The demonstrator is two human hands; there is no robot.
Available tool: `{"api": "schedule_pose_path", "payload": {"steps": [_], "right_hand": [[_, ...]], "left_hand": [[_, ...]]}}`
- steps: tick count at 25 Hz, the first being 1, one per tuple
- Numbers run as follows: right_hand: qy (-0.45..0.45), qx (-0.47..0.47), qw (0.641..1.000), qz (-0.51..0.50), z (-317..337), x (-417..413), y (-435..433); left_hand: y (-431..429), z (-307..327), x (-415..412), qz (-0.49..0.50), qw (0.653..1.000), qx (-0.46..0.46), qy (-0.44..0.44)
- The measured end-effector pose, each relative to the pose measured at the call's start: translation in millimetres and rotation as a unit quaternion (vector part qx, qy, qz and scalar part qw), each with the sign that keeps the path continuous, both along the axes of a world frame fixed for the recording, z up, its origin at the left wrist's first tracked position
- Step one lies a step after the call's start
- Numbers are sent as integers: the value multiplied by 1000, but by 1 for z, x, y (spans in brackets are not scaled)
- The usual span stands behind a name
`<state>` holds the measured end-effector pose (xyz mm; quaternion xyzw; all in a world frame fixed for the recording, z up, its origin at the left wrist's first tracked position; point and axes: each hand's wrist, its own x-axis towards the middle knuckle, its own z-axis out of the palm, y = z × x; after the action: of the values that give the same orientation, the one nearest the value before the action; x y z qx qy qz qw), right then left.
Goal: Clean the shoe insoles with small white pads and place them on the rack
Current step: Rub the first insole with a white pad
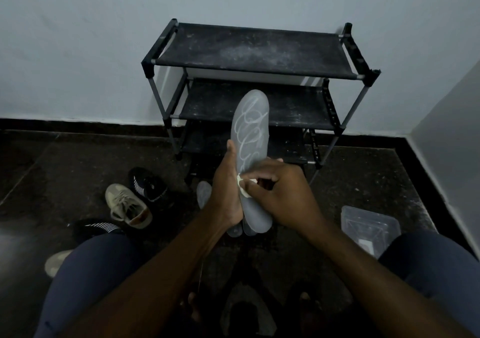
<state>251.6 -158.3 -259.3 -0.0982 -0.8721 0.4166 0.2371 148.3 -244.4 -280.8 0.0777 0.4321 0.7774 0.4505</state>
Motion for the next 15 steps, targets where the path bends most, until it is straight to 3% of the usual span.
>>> {"api": "schedule_pose_path", "payload": {"steps": [3,7,11,15], "right_hand": [[-29,16,999,23,-3,5,0],[0,-19,999,-31,0,1,9],[-14,-2,1000,22,-1,6,-3],[1,-28,999,-24,-1,3,11]], "left_hand": [[-1,-1,-4,4,1000,-4,20],[0,1,4,7,1000,-15,16],[-2,-1,-2,-7,999,-12,34],[0,1,3,-4,1000,0,7]]}}
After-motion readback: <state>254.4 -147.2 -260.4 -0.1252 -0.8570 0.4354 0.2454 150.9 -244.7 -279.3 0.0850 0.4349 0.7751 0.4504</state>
